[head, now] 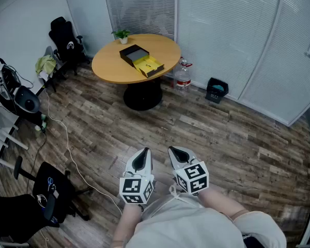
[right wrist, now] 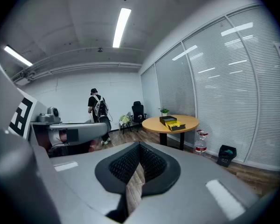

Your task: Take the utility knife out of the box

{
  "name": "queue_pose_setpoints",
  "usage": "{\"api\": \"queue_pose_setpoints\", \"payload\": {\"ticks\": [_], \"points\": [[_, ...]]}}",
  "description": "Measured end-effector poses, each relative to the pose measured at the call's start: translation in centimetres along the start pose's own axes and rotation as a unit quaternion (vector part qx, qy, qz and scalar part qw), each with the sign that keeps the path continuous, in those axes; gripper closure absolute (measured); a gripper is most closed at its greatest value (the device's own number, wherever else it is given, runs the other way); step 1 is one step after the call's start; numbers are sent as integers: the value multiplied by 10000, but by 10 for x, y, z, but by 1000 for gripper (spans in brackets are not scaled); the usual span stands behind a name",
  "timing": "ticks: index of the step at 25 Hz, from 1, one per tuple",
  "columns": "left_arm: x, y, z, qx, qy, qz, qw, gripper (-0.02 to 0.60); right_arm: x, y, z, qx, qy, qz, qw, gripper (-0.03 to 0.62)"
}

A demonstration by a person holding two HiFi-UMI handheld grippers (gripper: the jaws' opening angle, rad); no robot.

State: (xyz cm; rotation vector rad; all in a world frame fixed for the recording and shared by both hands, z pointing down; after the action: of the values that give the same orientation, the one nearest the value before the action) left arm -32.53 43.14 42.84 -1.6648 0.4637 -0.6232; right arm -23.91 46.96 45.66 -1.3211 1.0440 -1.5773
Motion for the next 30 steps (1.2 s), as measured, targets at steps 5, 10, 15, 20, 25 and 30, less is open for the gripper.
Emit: {"api": "queue_pose_setpoints", "payload": {"ticks": [5,10,15,20,25,30], "points": [[4,1,-7,-32,30,-7,10000,575,6,1,0,-23,26,-48,10000,594],[6,-3,-14,-102,65,-69,9999,575,12,-2,-3,-2,41,-121,9999,594],[9,-8,-18,-162,84,-123,9998,575,18,-7,0,198,-9,-176,9997,594],[16,-15,-14,-275,77,-201,9994,575,14,-16,12,297,-45,-292,9991,594],[41,-28,-11,-361,166,-393,9984,575,28,-29,38,452,-4,-453,9980,594],[88,-27,-12,-412,334,-490,9974,575,58,-24,79,538,166,-525,9970,594]]}}
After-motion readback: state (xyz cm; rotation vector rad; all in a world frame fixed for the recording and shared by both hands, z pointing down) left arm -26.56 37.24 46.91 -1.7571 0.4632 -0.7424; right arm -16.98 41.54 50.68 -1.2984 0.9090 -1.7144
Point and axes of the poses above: the fingertips, and each gripper's own axes: x forward along the fingers, z to its right, y out of its top, the point moved 1 cm from there along -x, backward along the fingers, and after that the axes turned 1 degree about y, right-handed, at the moved point
